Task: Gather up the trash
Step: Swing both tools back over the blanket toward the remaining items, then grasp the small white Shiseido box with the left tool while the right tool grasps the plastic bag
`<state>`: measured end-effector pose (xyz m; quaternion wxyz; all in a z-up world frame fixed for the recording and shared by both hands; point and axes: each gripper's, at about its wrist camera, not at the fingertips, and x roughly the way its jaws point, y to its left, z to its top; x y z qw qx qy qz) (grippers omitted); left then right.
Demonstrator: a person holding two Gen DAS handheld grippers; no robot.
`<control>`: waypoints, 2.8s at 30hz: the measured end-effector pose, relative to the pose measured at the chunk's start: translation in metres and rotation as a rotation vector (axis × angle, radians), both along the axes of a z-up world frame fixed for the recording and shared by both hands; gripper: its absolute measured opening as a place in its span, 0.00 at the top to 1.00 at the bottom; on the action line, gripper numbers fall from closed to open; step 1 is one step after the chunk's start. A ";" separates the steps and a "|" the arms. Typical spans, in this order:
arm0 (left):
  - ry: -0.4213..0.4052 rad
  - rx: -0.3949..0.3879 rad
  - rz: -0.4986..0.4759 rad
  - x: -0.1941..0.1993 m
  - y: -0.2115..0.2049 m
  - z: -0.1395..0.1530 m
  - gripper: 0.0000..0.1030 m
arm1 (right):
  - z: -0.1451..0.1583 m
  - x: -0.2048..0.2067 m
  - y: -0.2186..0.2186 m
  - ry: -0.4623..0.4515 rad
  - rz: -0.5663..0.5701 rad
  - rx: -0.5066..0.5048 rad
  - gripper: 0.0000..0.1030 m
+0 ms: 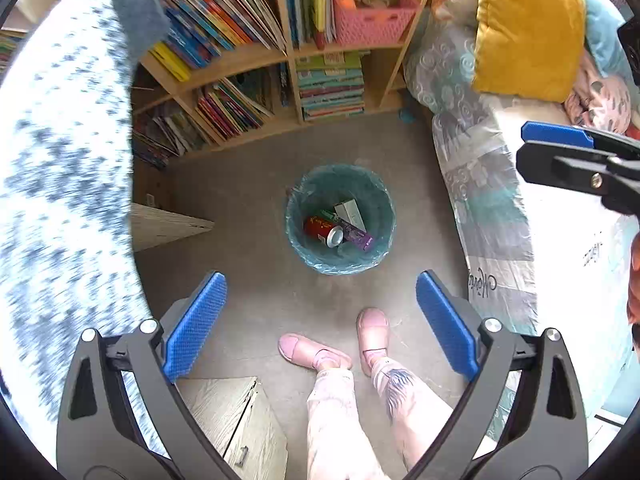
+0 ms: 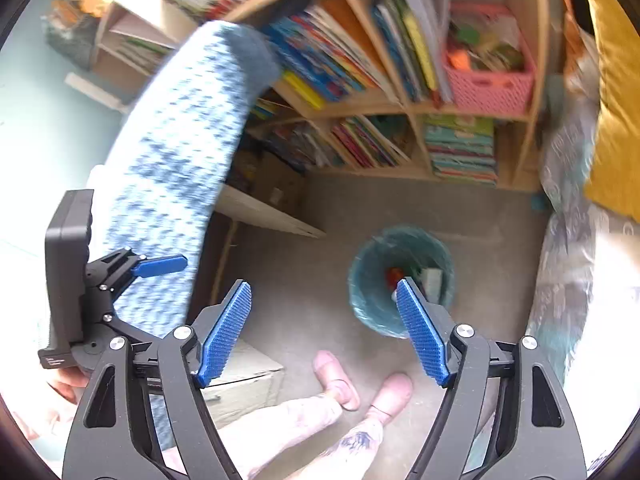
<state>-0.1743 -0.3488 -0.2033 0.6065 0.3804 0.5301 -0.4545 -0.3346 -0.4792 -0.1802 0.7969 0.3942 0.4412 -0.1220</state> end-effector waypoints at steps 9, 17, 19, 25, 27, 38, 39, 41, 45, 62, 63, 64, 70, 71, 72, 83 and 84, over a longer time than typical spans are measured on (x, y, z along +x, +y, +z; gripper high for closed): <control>-0.079 -0.081 0.116 0.030 0.054 0.090 0.06 | 0.096 0.044 0.039 -0.095 0.215 -0.073 0.14; -0.166 -0.116 0.310 0.077 0.123 0.140 0.06 | 0.153 0.110 0.086 -0.183 0.416 -0.133 0.14; -0.172 -0.128 0.365 0.090 0.142 0.149 0.06 | 0.164 0.131 0.099 -0.203 0.464 -0.142 0.14; -0.200 -0.145 0.529 0.128 0.203 0.163 0.06 | 0.182 0.190 0.139 -0.245 0.599 -0.152 0.14; -0.209 -0.146 0.584 0.140 0.225 0.166 0.06 | 0.186 0.211 0.155 -0.251 0.656 -0.155 0.14; -0.248 -0.119 0.851 0.182 0.338 0.166 0.06 | 0.187 0.300 0.248 -0.268 0.909 -0.143 0.14; -0.249 -0.114 0.870 0.184 0.347 0.165 0.06 | 0.186 0.306 0.257 -0.269 0.932 -0.143 0.14; -0.246 -0.103 0.908 0.189 0.367 0.162 0.06 | 0.182 0.318 0.273 -0.259 0.972 -0.144 0.14; -0.254 -0.067 0.968 0.199 0.400 0.156 0.06 | 0.177 0.337 0.301 -0.242 1.045 -0.161 0.14; -0.222 -0.013 1.007 0.242 0.449 0.122 0.06 | 0.143 0.399 0.387 -0.162 1.245 -0.160 0.14; -0.216 -0.015 1.004 0.243 0.450 0.120 0.06 | 0.141 0.402 0.391 -0.158 1.253 -0.159 0.14; -0.210 -0.015 1.003 0.245 0.451 0.118 0.06 | 0.138 0.405 0.395 -0.154 1.263 -0.158 0.14; -0.182 -0.017 0.982 0.254 0.457 0.105 0.06 | 0.119 0.421 0.416 -0.115 1.325 -0.169 0.15; -0.180 -0.016 0.976 0.255 0.457 0.103 0.06 | 0.117 0.423 0.419 -0.109 1.332 -0.170 0.15; -0.172 -0.020 0.965 0.257 0.457 0.101 0.06 | 0.115 0.426 0.421 -0.105 1.341 -0.172 0.15; -0.110 -0.068 0.853 0.269 0.456 0.081 0.16 | 0.089 0.445 0.438 -0.046 1.403 -0.240 0.27; -0.108 -0.066 0.847 0.270 0.456 0.078 0.19 | 0.087 0.445 0.440 -0.041 1.410 -0.247 0.29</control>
